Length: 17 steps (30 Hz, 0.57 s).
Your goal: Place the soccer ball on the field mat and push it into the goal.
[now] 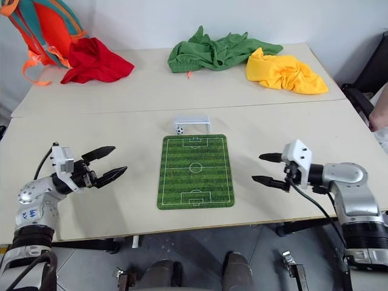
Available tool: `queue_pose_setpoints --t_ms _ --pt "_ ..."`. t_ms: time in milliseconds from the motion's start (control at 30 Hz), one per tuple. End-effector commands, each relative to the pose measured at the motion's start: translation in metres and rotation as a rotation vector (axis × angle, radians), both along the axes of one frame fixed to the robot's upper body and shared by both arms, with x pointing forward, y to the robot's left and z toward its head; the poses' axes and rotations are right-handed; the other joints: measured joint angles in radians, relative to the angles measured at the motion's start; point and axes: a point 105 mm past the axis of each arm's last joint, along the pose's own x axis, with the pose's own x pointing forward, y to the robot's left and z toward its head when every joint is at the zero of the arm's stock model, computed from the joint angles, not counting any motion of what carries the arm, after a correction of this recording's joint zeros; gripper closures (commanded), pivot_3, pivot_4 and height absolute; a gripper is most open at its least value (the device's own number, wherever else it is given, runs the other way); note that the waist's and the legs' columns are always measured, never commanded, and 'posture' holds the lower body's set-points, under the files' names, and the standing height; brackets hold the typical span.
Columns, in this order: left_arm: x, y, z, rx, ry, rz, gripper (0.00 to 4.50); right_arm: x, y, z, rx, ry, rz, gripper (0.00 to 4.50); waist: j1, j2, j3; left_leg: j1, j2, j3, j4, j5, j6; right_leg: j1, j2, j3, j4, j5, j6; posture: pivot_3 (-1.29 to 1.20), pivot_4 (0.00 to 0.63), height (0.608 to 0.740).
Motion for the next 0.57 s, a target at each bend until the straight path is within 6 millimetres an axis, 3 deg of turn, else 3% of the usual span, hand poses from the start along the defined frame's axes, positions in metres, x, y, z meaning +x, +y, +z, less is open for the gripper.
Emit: queue_pose_setpoints --t_ms 33,233,567 --pt "-0.008 0.015 0.006 0.026 -0.033 0.024 0.00 -0.002 -0.020 0.010 0.008 -0.044 -0.026 0.04 0.000 0.000 0.000 0.000 0.000 0.000 0.000 0.000 0.000 0.000 0.000 0.000 0.000 0.000 0.000 0.00 0.150 0.740" --pt "-0.012 0.030 0.004 0.039 -0.018 0.050 0.00 -0.005 -0.035 0.009 0.062 -0.057 -0.050 0.04 0.000 0.000 0.000 0.000 0.000 0.001 0.002 0.000 0.000 0.000 0.000 0.001 0.001 0.000 0.000 0.00 0.150 0.740" --pt "-0.011 0.027 0.009 0.017 -0.045 0.031 0.00 0.002 -0.052 0.010 0.102 -0.140 -0.167 0.04 0.000 0.000 0.000 0.000 0.000 0.001 0.002 0.000 0.000 0.000 0.000 0.002 0.002 0.000 0.000 0.00 0.150 0.740"
